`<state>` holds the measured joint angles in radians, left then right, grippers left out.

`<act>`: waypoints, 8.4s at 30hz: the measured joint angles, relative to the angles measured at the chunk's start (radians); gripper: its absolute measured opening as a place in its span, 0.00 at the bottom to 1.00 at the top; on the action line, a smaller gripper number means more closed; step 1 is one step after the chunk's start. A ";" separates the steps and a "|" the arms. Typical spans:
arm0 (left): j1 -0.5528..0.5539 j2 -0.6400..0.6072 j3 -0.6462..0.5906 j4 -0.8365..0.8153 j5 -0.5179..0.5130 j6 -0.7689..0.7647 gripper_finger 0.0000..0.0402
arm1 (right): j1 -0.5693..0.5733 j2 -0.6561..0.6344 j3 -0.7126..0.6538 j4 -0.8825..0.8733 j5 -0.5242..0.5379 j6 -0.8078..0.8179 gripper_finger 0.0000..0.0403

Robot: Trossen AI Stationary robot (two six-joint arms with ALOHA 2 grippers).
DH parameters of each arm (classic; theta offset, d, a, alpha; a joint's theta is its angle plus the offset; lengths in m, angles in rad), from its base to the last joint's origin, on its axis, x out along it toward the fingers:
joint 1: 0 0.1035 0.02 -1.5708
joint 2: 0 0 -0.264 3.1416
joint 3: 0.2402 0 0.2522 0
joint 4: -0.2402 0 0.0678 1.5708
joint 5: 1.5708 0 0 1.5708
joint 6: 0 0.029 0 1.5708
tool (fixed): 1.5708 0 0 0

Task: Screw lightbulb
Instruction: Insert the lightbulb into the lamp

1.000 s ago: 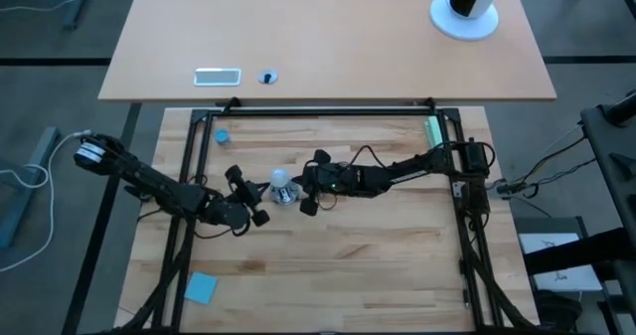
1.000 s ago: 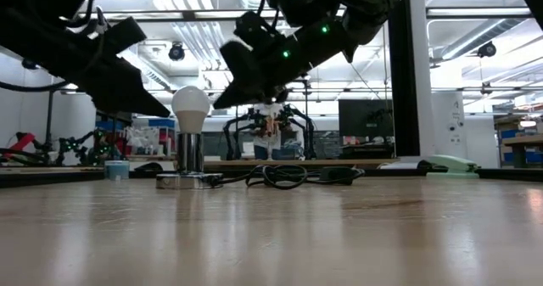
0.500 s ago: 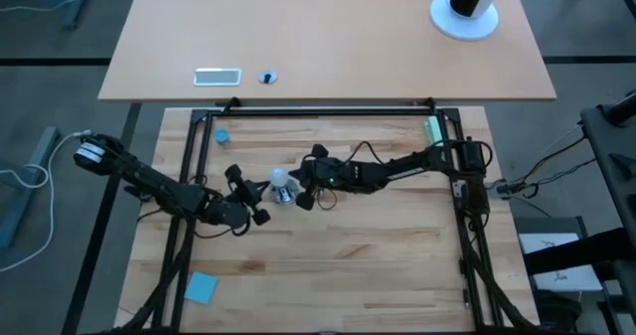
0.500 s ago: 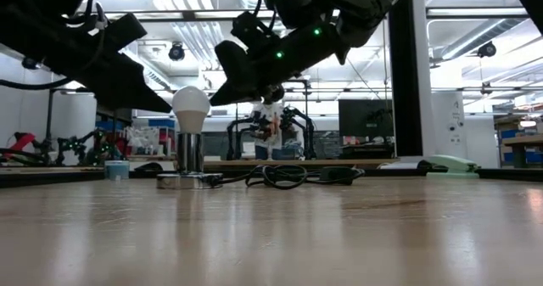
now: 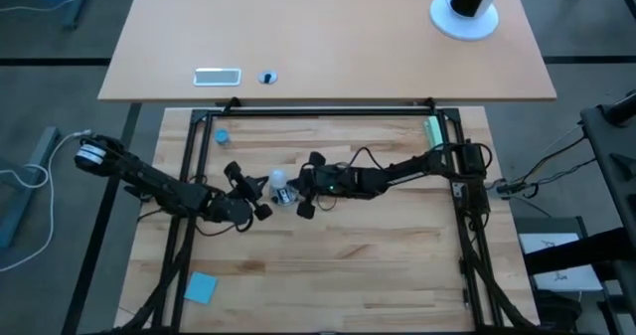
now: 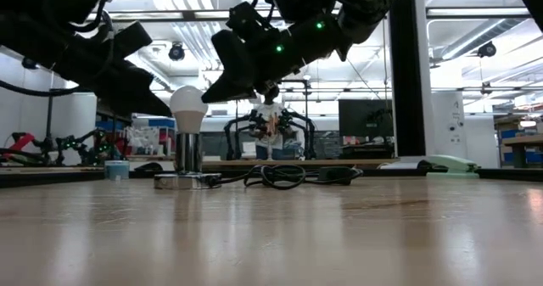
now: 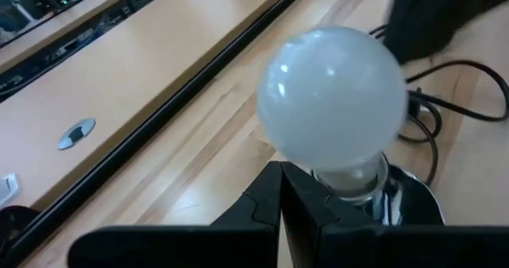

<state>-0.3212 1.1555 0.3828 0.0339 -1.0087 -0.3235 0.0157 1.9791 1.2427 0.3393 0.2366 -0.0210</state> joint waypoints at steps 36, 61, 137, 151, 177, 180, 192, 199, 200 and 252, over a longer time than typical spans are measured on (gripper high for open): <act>-0.036 -0.043 -0.001 -0.076 0.035 -0.087 0.00 | -0.001 -0.004 0.016 -0.093 -0.014 -0.025 0.00; -0.035 -0.044 -0.002 0.001 0.031 -0.038 0.00 | -0.032 0.002 0.042 -0.099 -0.027 -0.006 0.01; -0.088 -0.061 -0.020 -0.004 0.025 -0.104 0.00 | -0.053 -0.001 0.042 -0.066 -0.059 -0.029 0.01; -0.086 -0.061 -0.021 -0.009 -0.033 -0.134 0.00 | -0.033 -0.001 0.042 -0.071 -0.088 -0.025 0.01; -0.114 -0.061 -0.175 0.105 0.085 -0.327 0.00 | -0.035 -0.009 0.013 -0.092 -0.081 -0.030 0.01; -0.115 -0.062 -0.252 0.285 0.086 -0.294 0.00 | -0.036 -0.009 0.000 -0.064 -0.081 -0.048 0.01; -0.114 -0.029 -0.300 0.472 0.081 -0.205 0.20 | -0.040 -0.013 0.219 -0.407 -0.088 -0.095 0.02; -0.117 -0.022 -0.222 0.500 0.076 -0.044 0.30 | -0.085 -0.013 0.197 -0.404 -0.078 -0.080 0.11; -0.117 -0.025 -0.209 0.497 0.072 -0.015 0.30 | -0.096 -0.013 0.185 -0.371 -0.089 -0.072 0.12; -0.089 -0.023 -0.166 0.410 -0.004 -0.037 0.00 | -0.093 0.035 0.153 -0.202 -0.177 -0.052 0.01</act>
<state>-0.4107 1.1320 0.2173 0.4438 -1.0124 -0.3603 -0.0775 2.0136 1.3960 0.1378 0.0591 -0.0732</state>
